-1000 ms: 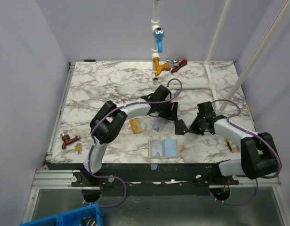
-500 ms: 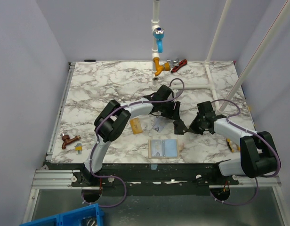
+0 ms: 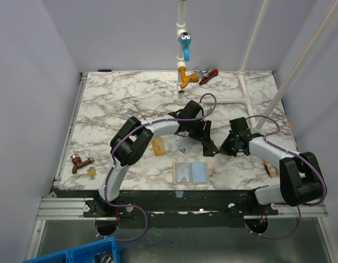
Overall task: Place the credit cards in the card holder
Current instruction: Pick up the credit card from the center of the board.
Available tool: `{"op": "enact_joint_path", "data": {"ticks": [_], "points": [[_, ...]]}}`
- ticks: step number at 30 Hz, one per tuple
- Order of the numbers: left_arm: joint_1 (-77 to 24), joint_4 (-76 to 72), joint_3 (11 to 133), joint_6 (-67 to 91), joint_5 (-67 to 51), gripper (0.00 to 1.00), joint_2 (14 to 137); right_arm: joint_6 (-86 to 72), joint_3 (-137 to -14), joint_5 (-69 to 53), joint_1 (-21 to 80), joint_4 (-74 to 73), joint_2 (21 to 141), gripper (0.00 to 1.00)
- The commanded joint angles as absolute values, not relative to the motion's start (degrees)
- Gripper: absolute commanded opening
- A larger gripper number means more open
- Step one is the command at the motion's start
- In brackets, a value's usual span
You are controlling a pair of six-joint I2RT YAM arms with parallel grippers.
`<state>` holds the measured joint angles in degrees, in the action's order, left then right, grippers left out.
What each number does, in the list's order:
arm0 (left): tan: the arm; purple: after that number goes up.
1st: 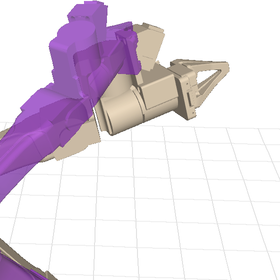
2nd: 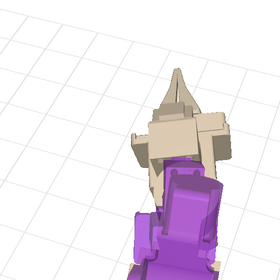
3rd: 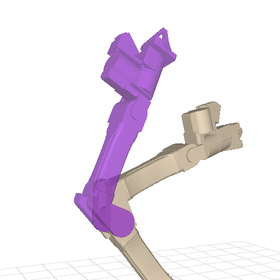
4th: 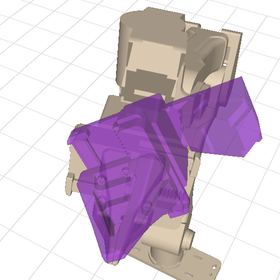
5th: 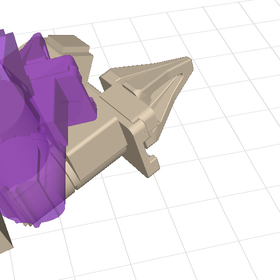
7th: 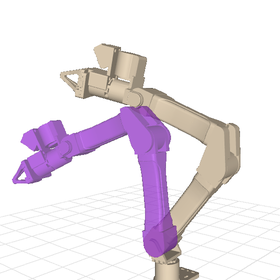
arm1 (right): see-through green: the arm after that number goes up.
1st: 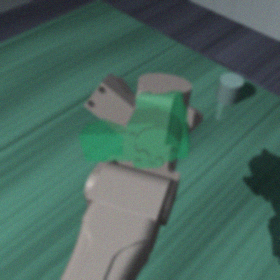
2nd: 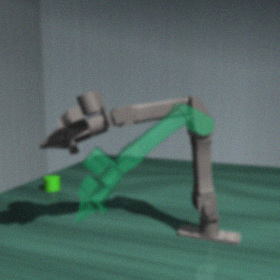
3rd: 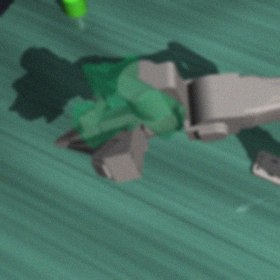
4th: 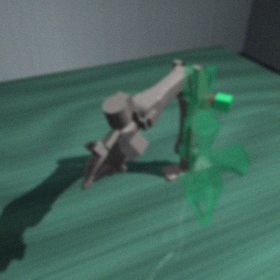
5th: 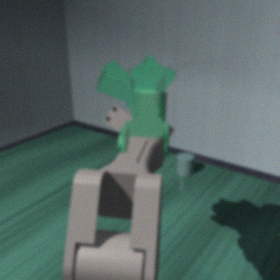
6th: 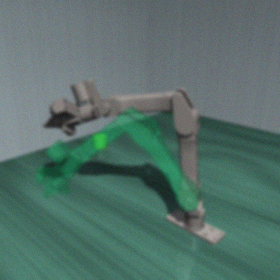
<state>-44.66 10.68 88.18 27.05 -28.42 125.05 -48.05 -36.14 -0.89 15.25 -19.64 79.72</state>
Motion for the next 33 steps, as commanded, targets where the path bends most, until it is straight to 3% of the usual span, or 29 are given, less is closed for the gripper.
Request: {"op": "enact_joint_path", "data": {"ticks": [1, 12, 24, 33], "points": [[-46.1, 16.0, 85.6, 26.9, -29.8, 0.53, 124.7, -47.6, -33.3, 2.2, 15.2, -24.9, 83.1, 0.01], [-46.1, 13.3, 86.1, 29.8, -35.0, 0.53, 123.2, -47.8, -33.1, 2.1, 15.2, -24.7, 83.6, 0.01], [-45.2, 0.3, 85.3, 35.7, -48.0, 0.50, 124.8, -48.0, -32.6, 1.7, 15.2, -24.2, 83.6, 0.01], [-45.2, -6.6, 85.0, 38.7, -51.2, 0.49, 125.1, -48.4, -32.1, 1.7, 15.2, -24.0, 83.4, 0.01]]}}
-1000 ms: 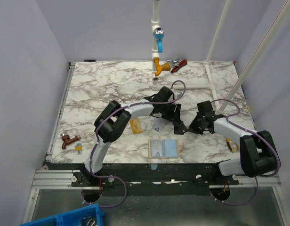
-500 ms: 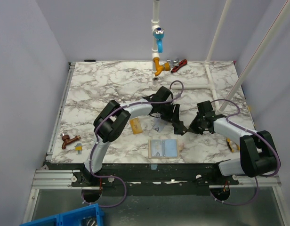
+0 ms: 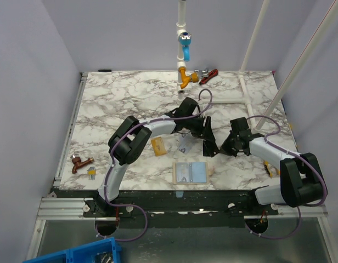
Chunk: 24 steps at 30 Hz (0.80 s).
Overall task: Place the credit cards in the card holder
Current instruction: Pick up the credit card from the center of the board.
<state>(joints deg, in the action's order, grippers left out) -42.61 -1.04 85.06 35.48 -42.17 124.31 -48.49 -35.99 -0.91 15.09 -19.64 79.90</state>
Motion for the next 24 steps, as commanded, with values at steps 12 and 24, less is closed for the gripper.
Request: {"op": "enact_joint_path", "data": {"ticks": [12, 24], "points": [[-45.7, 7.3, 85.6, 24.4, -36.6, 0.40, 123.5, -48.7, -31.8, 1.8, 15.2, -23.9, 83.0, 0.01], [-46.1, 7.5, 86.9, 22.1, -35.7, 0.06, 123.7, -48.6, -31.8, 1.6, 15.2, -24.1, 80.8, 0.01]]}}
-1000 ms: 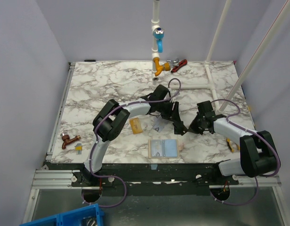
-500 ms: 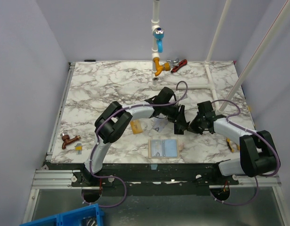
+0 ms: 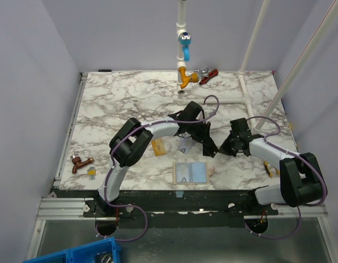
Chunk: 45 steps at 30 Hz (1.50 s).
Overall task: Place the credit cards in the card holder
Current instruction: Pick up the credit card from the center of the board, then insert the credit card into the card holder.
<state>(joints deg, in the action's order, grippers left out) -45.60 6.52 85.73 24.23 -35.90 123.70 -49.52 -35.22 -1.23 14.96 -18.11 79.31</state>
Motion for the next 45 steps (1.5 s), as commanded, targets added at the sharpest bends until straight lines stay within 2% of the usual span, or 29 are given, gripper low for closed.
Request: {"op": "enact_joint_path", "data": {"ticks": [1, 3, 9, 12, 17, 22, 30, 40, 45], "points": [[-46.1, 7.5, 86.9, 22.1, -36.7, 0.04, 123.6, -48.4, -32.2, 1.6, 15.2, -24.3, 79.9, 0.01], [-46.0, 7.1, 86.8, 22.2, -39.3, 0.00, 123.1, -47.7, -33.3, 1.4, 15.2, -24.8, 77.5, 0.01], [-45.0, 4.0, 84.7, 24.0, -49.4, 0.00, 118.7, -44.4, -38.4, 0.4, 15.2, -27.0, 68.7, 0.04], [-44.4, 2.2, 83.3, 24.5, -54.9, 0.00, 115.5, -42.1, -40.5, -0.3, 15.2, -27.9, 63.5, 0.13], [-42.3, 0.6, 82.9, 24.6, -65.6, 0.00, 111.2, -35.3, -40.1, -8.1, 15.2, -24.1, 54.6, 0.26], [-41.4, 12.1, 85.2, 15.3, -69.4, 0.00, 106.9, -33.2, -39.4, -18.0, 15.2, -19.8, 46.8, 0.39], [-41.2, 27.4, 87.4, 3.9, -71.9, 0.00, 100.7, -34.4, -41.2, -34.8, 15.1, -13.5, 44.5, 0.52], [-41.3, 37.0, 87.7, -3.5, -69.7, 0.00, 95.3, -38.1, -39.7, -53.2, 15.1, -2.8, 44.9, 0.53], [-41.2, 38.9, 87.5, -4.8, -68.2, 0.00, 93.7, -40.1, -39.2, -57.5, 15.1, 1.3, 45.9, 0.52]]}}
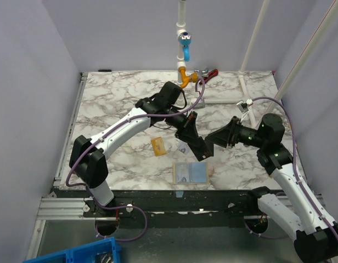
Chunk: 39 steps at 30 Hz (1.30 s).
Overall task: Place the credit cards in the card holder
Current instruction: Insert the credit card into the card holder.
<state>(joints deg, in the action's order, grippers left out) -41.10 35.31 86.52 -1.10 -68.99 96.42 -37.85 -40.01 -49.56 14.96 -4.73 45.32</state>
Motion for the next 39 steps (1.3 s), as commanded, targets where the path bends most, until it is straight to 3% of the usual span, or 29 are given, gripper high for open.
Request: {"op": "enact_joint_path", "data": {"ticks": [1, 16, 22, 26, 30, 33, 39], "points": [[-41.2, 39.5, 87.8, -5.3, -67.7, 0.00, 93.7, -40.5, -39.2, -58.7, 15.1, 2.0, 46.3, 0.51], [-41.2, 42.8, 97.5, -4.6, -66.8, 0.00, 97.5, -37.3, -40.0, -60.2, 15.2, 0.2, 49.0, 0.42], [-41.2, 42.6, 99.3, -3.1, -66.3, 0.00, 98.6, -37.3, -40.2, -60.2, 15.3, 0.9, 49.8, 0.20], [-41.1, 42.9, 100.9, -2.4, -65.3, 0.09, 99.0, -36.1, -39.8, -58.5, 15.3, -1.9, 49.1, 0.01], [-41.1, 42.3, 102.7, -0.9, -63.6, 0.38, 99.2, -34.5, -40.1, -55.7, 15.3, -5.2, 48.1, 0.01], [-40.8, 40.0, 102.1, 1.4, -63.0, 0.51, 98.1, -33.4, -40.8, -53.4, 15.3, -6.8, 47.2, 0.01], [-37.2, 31.9, 94.5, 9.2, -64.8, 0.67, 94.7, -34.0, -42.0, -51.0, 15.2, -6.8, 45.6, 0.01]]}}
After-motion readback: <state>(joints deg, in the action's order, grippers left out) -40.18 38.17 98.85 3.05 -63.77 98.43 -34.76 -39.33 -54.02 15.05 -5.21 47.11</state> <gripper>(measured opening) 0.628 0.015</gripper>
